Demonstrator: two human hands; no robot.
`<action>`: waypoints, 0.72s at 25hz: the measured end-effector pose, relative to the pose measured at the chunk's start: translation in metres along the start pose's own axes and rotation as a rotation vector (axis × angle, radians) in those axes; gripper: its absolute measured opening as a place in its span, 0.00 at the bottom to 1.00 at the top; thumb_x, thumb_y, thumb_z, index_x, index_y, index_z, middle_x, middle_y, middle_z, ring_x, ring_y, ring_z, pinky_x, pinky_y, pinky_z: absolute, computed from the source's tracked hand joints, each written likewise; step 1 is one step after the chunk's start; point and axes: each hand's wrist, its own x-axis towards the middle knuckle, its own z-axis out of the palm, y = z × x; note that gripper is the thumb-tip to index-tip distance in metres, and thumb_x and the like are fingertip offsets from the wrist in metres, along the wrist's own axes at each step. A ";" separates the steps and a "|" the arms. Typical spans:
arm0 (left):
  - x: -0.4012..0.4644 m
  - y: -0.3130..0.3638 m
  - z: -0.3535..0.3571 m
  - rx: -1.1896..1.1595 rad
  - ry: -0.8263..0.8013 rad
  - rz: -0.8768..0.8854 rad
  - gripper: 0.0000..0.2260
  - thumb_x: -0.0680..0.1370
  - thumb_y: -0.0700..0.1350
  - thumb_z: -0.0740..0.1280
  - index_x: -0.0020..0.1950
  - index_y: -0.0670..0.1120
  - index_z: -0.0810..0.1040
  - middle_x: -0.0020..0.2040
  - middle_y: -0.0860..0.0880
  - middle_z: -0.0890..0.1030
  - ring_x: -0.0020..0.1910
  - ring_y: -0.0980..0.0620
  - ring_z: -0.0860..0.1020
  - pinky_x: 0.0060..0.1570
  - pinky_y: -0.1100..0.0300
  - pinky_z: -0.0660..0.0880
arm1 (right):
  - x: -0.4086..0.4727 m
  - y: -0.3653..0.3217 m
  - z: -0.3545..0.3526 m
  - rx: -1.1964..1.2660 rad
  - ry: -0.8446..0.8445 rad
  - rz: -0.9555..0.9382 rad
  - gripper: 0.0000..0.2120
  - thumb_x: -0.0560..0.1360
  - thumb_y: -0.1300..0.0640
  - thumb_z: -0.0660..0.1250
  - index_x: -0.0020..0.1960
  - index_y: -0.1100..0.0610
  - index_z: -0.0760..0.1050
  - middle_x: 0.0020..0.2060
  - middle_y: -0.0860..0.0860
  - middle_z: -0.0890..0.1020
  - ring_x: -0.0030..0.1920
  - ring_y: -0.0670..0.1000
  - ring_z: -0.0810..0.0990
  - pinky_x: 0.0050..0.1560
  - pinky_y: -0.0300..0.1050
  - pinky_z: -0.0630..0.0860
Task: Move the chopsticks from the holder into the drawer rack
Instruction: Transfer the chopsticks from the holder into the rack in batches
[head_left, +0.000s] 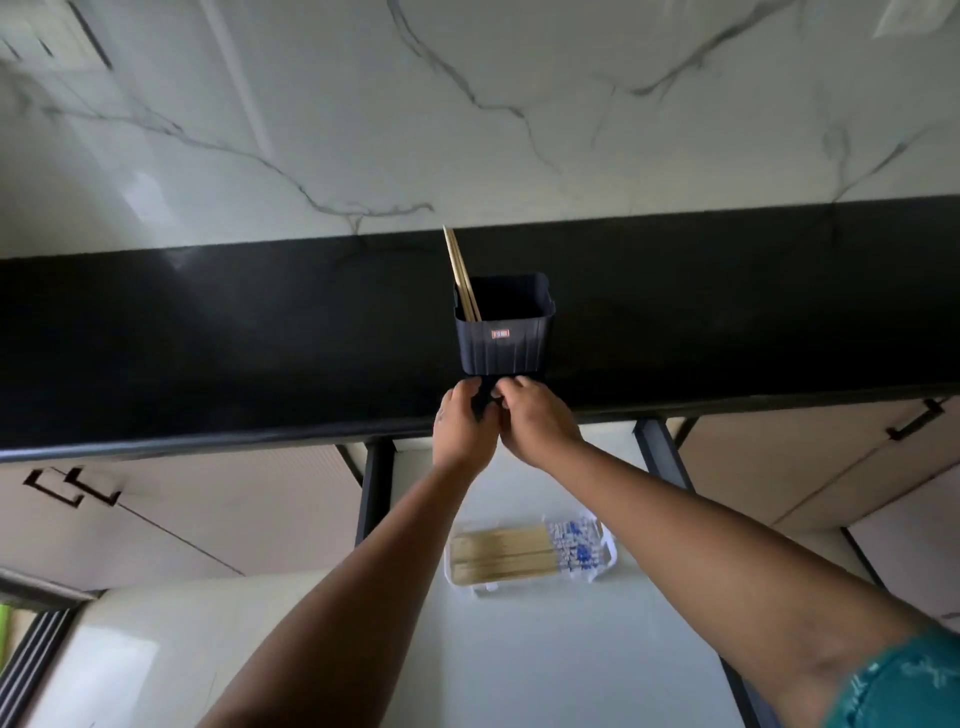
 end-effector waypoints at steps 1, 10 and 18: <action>0.013 0.015 -0.010 -0.015 0.028 0.037 0.16 0.75 0.46 0.65 0.62 0.46 0.75 0.59 0.46 0.79 0.59 0.46 0.77 0.58 0.52 0.74 | 0.016 -0.006 -0.012 0.021 0.043 -0.001 0.08 0.75 0.54 0.64 0.52 0.55 0.74 0.51 0.55 0.80 0.50 0.59 0.79 0.42 0.50 0.76; 0.107 0.063 -0.055 -0.282 0.144 -0.066 0.18 0.78 0.45 0.61 0.69 0.48 0.71 0.63 0.49 0.78 0.57 0.52 0.77 0.55 0.56 0.75 | 0.167 -0.012 -0.050 0.454 -0.037 0.493 0.22 0.79 0.41 0.55 0.49 0.58 0.77 0.42 0.53 0.79 0.45 0.55 0.78 0.41 0.45 0.70; 0.141 0.054 -0.047 -0.338 0.124 -0.095 0.18 0.80 0.42 0.58 0.70 0.48 0.70 0.65 0.48 0.76 0.56 0.54 0.75 0.49 0.64 0.70 | 0.234 0.014 -0.001 0.474 -0.536 0.653 0.23 0.78 0.55 0.64 0.71 0.60 0.67 0.70 0.60 0.71 0.67 0.60 0.72 0.66 0.54 0.71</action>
